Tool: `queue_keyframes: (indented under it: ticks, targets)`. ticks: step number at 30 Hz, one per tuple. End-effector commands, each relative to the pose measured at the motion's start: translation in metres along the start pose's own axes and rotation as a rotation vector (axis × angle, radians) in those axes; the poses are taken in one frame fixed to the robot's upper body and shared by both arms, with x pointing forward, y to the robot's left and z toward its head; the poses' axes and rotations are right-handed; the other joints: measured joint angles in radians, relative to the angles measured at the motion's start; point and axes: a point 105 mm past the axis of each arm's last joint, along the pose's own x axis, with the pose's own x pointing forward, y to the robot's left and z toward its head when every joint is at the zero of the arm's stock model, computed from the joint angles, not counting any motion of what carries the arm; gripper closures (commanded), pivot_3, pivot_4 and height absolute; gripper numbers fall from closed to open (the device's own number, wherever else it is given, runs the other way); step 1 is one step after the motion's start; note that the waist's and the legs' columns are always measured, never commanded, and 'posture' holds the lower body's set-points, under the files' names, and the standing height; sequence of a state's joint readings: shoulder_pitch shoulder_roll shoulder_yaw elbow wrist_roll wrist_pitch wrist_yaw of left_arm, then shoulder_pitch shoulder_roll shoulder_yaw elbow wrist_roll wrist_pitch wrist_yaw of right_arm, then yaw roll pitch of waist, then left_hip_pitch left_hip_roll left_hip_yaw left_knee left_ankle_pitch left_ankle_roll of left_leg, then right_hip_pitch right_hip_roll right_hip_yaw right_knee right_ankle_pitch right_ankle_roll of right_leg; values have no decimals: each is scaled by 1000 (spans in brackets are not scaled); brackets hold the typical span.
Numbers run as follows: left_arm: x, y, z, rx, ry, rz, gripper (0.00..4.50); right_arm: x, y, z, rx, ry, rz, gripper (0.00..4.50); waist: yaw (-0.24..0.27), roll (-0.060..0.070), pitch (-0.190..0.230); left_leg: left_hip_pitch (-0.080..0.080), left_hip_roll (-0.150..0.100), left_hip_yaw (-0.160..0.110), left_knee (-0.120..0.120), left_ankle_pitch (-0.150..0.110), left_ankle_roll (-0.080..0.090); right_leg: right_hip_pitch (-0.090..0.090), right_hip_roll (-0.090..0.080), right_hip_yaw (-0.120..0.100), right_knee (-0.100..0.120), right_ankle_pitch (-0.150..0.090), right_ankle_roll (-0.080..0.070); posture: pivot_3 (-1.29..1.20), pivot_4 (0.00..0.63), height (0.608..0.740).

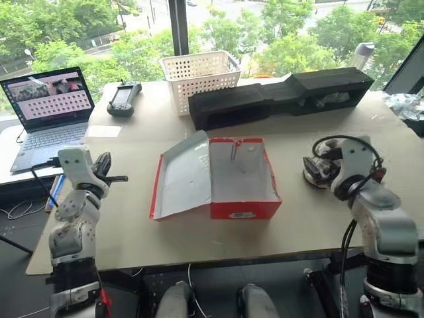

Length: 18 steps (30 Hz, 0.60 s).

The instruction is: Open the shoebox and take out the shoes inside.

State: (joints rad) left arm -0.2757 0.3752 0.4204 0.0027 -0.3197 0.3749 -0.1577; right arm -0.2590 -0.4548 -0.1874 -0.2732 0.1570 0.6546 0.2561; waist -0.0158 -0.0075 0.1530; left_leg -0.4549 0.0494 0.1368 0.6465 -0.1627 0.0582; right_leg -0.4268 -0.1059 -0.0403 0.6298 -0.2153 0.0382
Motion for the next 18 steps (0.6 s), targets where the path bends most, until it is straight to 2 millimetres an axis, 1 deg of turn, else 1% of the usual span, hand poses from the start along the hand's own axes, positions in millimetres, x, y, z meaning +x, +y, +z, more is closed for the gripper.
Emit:
queue_keyframes:
  ticks: [1,2,5,7,18]
  targets:
    - [-5,12,1,20,-22,57,4500,1,-2,-2,-39,-81,-32,460,1,0,0,0,0,0,0,-1,-1,0,0,0,0,0,0,0,150,733]
    - [-6,14,0,22,-20,69,4500,1,-4,-4,-41,-88,-39,460,1,0,0,0,0,0,0,-3,-6,0,0,0,0,0,0,0,150,733]
    - [-7,18,-1,21,-27,104,4500,2,-6,-6,-46,-110,-49,460,2,0,0,0,0,0,0,-4,-6,0,-1,0,0,0,-1,0,150,733]
    - [-8,20,-2,-15,-44,115,4500,4,-6,-6,-54,-120,-52,460,2,0,0,0,0,0,0,-4,-7,0,-1,0,0,0,-1,0,150,733]
    - [-9,7,-3,-90,-87,73,4500,8,-5,-8,-77,-137,-61,460,2,0,0,0,0,0,0,-4,-7,1,-1,0,0,1,-1,0,150,733]
